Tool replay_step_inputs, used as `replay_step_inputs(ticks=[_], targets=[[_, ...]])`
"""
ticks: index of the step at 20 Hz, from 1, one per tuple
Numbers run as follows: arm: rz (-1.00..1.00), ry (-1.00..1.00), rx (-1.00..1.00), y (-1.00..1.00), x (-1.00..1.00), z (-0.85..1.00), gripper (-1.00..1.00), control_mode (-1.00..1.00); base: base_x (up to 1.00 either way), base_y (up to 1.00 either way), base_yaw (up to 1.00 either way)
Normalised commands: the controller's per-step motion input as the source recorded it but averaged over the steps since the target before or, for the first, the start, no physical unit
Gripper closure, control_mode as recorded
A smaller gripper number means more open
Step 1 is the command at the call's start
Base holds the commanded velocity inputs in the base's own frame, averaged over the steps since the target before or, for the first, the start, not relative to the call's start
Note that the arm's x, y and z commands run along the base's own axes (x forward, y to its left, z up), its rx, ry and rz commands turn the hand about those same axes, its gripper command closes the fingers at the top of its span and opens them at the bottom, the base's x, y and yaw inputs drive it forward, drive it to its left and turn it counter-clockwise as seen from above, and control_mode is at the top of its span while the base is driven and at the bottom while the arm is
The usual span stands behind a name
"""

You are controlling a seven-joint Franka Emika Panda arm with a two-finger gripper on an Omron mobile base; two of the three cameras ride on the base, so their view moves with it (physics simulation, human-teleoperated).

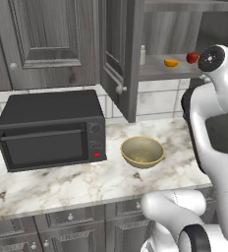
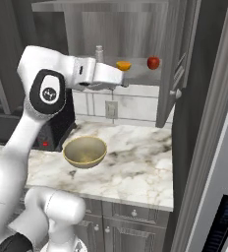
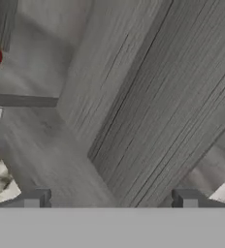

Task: Open the cabinet. Pick the orange and apple from the cabinet and place them into the bowl. Then close the cabinet.

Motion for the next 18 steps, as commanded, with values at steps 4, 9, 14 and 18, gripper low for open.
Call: replay_step_inputs(ticks=[4,9,14,18], targets=[[0.51,0.01,0.23,0.02,0.00,0.00,-1.00,-1.00,0.00,0.00,0.00],[0.42,0.00,0.16,0.53,0.04,0.00,-1.00,-1.00,0.00,0.00,0.00],[0.30,0.00,0.16,0.77,0.22,0.00,-1.00,-1.00,0.00,0.00,0.00],[0.25,-0.05,0.23,0.07,0.50,0.10,-1.00,-1.00,0.00,0.00,0.00]])
